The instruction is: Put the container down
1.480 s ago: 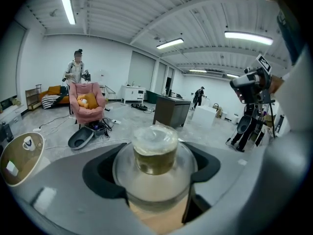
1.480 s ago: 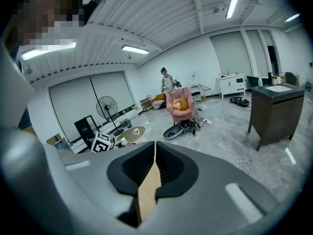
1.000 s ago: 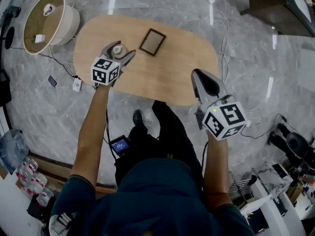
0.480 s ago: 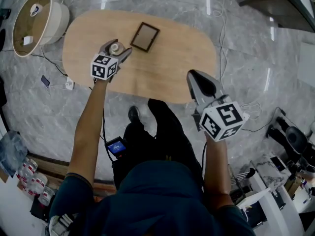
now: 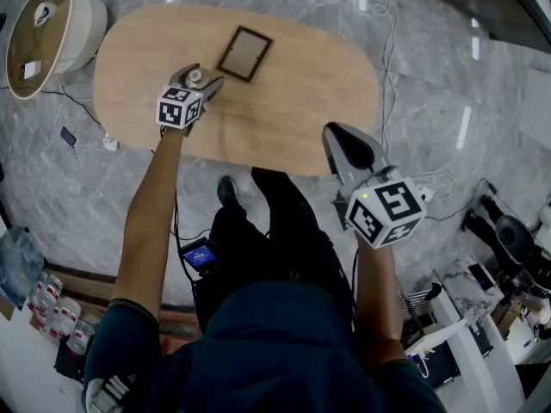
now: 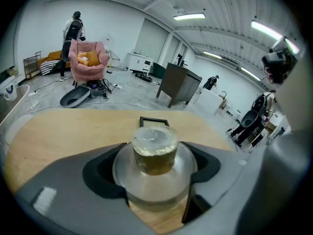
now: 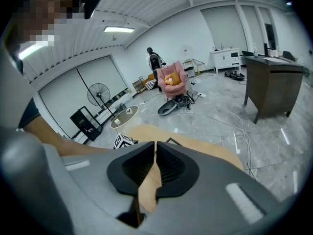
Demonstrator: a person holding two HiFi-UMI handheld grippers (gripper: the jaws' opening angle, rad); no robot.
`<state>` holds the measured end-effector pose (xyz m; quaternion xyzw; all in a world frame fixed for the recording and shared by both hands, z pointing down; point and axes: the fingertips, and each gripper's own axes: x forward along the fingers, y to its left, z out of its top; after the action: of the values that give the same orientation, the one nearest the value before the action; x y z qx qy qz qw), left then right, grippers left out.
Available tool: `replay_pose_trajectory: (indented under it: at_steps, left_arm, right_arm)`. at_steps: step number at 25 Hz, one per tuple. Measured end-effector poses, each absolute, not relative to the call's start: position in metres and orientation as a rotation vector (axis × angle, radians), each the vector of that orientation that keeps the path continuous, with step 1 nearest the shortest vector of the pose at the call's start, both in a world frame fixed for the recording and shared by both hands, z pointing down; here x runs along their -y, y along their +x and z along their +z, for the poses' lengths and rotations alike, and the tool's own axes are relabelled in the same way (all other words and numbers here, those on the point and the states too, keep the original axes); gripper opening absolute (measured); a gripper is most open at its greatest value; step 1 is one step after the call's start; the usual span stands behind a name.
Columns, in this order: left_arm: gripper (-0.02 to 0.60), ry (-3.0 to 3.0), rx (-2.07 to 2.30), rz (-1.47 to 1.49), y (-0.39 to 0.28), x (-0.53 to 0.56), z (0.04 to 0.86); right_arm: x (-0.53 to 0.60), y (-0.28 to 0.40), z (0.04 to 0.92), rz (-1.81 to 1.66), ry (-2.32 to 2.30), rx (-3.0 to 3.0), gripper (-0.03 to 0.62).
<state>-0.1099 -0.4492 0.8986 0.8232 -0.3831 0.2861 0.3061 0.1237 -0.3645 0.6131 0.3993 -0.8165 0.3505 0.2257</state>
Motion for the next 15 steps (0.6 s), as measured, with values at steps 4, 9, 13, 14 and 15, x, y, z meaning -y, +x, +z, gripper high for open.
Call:
replay_pose_trajectory:
  at_steps: [4,9,13,14,15]
  left_arm:
    - [0.337,2.157,1.012,0.776,-0.112,0.447,0.919]
    - [0.337,2.134,1.020,0.795,-0.111,0.444,0.935]
    - [0.337,2.121,1.030,0.794,-0.111,0.442,0.946]
    - [0.337,2.118,1.032,0.794,-0.112,0.442,0.948]
    - [0.337,2.115,1.035,0.794,-0.113,0.442,0.950]
  right_arm:
    - [0.362,0.124,0.625,0.979,1.095,2.230,0.012]
    - [0.358,0.127,0.634,0.996,1.093,2.214,0.012]
    - [0.356,0.130,0.639,1.005,1.095,2.206,0.012]
    - [0.357,0.129,0.640,1.007,1.095,2.206,0.012]
    - [0.357,0.128,0.642,1.009,1.095,2.206,0.012]
